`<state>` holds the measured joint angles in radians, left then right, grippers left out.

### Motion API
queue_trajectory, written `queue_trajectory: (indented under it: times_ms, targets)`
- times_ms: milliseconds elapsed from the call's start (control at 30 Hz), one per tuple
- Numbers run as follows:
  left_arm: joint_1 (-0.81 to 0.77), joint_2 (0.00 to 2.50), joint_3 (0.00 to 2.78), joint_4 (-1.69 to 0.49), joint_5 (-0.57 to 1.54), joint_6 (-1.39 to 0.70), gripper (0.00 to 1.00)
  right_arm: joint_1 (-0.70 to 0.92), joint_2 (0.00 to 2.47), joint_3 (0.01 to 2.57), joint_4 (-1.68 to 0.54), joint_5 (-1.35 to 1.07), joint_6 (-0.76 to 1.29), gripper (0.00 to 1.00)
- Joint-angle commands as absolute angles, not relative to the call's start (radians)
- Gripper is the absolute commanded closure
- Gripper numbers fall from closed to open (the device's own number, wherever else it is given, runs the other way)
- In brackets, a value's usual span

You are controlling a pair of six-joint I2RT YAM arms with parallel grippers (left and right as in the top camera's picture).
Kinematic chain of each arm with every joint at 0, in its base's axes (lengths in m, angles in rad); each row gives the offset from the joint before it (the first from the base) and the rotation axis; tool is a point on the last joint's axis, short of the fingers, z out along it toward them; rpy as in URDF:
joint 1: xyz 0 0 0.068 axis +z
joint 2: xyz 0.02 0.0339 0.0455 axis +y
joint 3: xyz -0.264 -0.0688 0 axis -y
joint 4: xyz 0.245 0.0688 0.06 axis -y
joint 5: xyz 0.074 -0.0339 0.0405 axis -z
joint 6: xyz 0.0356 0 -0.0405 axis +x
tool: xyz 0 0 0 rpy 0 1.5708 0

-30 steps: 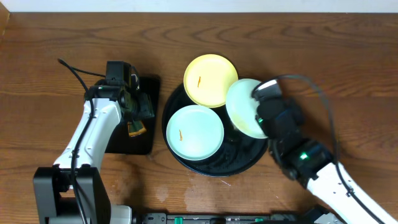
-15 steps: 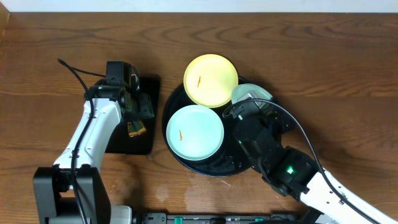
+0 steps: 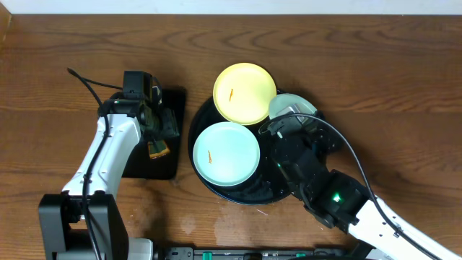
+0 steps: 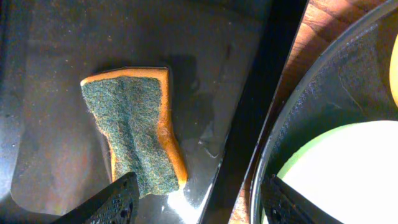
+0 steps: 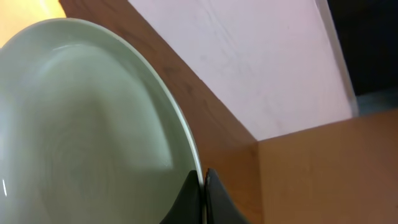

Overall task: Clean dirty plates on tray and stack at the side
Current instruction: 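Lift the right mint plate off the round tray with the right gripper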

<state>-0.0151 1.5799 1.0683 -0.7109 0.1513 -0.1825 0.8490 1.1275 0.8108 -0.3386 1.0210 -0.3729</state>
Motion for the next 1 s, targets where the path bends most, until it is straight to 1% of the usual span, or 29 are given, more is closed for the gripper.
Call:
queue_trajectory:
  times_ms: [0, 133, 267, 433, 567, 767, 967]
  targets:
    - [-0.012, 1.571, 1.085, -0.717, 0.149, -0.176, 0.36, 0.799, 1.119, 0.833, -0.334, 1.037, -0.212, 0.99]
    - [-0.012, 1.571, 1.085, -0.717, 0.149, -0.176, 0.36, 0.691, 1.119, 0.833, -0.334, 0.963, -0.142, 0.99]
    - [-0.012, 1.571, 1.085, -0.717, 0.149, -0.176, 0.36, 0.599, 1.118, 0.833, -0.345, 0.797, -0.103, 0.99]
    - [-0.012, 1.571, 1.085, -0.717, 0.149, -0.176, 0.36, 0.509, 1.118, 0.833, -0.369, 0.755, -0.044, 0.99]
    - [-0.012, 1.571, 1.085, -0.716, 0.149, -0.176, 0.36, 0.387, 1.118, 0.833, -0.392, 0.598, 0.021, 0.99]
    - [-0.012, 1.571, 1.085, -0.717, 0.149, -0.176, 0.36, 0.063, 1.122, 0.833, -0.411, 0.224, 0.15, 0.99]
    - [-0.012, 1.571, 1.085, -0.716, 0.149, -0.176, 0.35, -0.361, 1.201, 0.832, -0.412, -0.093, 0.297, 0.99]
